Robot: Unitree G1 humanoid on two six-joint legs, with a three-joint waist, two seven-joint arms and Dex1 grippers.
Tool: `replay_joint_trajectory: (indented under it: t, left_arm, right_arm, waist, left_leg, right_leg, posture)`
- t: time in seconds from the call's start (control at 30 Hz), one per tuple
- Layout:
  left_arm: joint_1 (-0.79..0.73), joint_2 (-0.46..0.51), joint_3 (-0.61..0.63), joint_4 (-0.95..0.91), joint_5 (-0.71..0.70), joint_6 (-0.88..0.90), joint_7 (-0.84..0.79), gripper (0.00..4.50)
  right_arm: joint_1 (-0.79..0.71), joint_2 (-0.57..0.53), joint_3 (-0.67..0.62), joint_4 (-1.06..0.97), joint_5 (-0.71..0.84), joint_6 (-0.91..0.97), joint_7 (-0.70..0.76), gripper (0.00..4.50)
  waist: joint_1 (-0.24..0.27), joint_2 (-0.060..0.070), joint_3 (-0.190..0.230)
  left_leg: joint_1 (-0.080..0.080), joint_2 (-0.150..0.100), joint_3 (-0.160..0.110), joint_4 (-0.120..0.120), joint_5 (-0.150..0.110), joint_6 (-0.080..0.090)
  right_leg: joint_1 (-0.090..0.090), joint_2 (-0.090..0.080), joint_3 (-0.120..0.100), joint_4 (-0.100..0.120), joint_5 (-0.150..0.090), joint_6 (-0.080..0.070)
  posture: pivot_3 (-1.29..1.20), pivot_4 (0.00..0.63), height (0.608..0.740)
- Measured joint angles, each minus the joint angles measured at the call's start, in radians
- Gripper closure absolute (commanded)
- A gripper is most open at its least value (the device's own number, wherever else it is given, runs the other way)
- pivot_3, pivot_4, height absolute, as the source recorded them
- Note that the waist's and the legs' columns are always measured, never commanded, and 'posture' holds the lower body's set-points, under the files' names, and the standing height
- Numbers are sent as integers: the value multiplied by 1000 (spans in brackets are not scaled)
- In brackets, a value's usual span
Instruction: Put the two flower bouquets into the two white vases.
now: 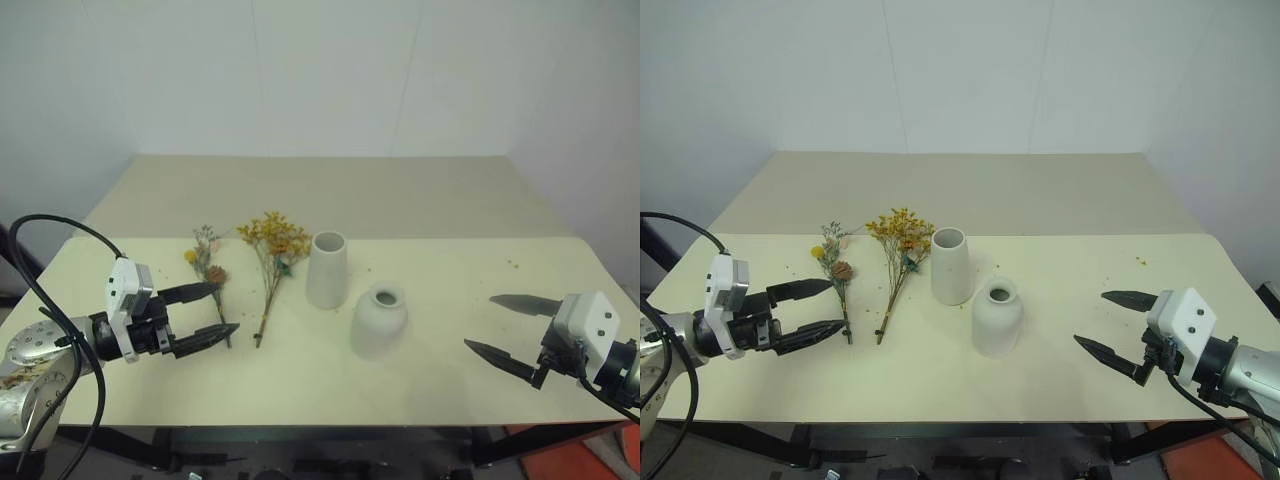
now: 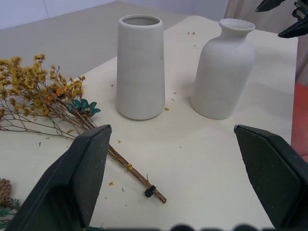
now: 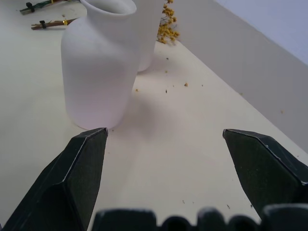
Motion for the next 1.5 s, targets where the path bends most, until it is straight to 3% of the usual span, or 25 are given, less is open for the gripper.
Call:
replay_joint_trajectory:
  t: [0.33, 0.47, 0.8, 1.0, 1.13, 1.33, 1.5]
  left_arm:
    - [0, 0, 1, -13, -2, 1, 19, 22]
    - [-2, -1, 9, -36, 21, 21, 114, 22]
    - [-202, 34, 12, -100, -45, 415, 437, 22]
    - [-531, -4, -85, -49, -56, 879, 701, 22]
    - [-675, -27, -190, 51, -54, 1094, 780, 22]
    - [-770, 2, -378, 298, -118, 1128, 882, 22]
    - [-832, 18, -447, 406, -146, 1128, 975, 22]
  right_arm:
    - [-93, -21, 1, 46, 41, 6, 15, 0]
    - [-148, -27, 10, 68, 43, 6, 4, 0]
    - [-355, -45, 64, 90, 49, 76, -74, 0]
    - [-447, -39, 140, 77, 58, 117, -95, 0]
    - [-511, -38, 187, 89, 60, 136, -82, 0]
    - [-579, -27, 242, 114, 67, 149, -60, 0]
    - [-585, -12, 252, 118, 67, 149, -58, 0]
  waist:
    - [1, 0, 0]
    - [-1, 0, 0]
    - [1, 0, 0]
    - [0, -2, 1]
    - [-7, -2, 1]
    - [-12, -3, 2]
    - [-9, -4, 2]
  left_leg:
    - [0, 0, 0, 0, 0, 0]
    - [1, 0, 0, 0, 0, 0]
    - [0, -1, -1, 0, 0, 0]
    - [0, -2, -2, 1, 0, 0]
    - [0, -3, -2, 1, 0, 0]
    - [-1, -3, -3, 0, 0, 0]
    - [-7, -5, -3, 1, 0, -1]
  right_leg:
    - [0, 0, 0, 0, 0, 0]
    - [0, 0, 0, 0, 0, 0]
    - [0, 0, 0, 1, 0, 0]
    - [0, 0, 0, 2, 1, 1]
    - [-1, -1, 0, 3, 2, -1]
    - [-2, -1, 0, 4, 4, -5]
    - [-9, -3, 1, 4, 5, -6]
  posture:
    - [0, 150, 740]
    - [0, 150, 740]
    - [0, 150, 740]
    - [0, 150, 740]
    - [0, 150, 740]
    - [0, 150, 740]
    - [0, 150, 740]
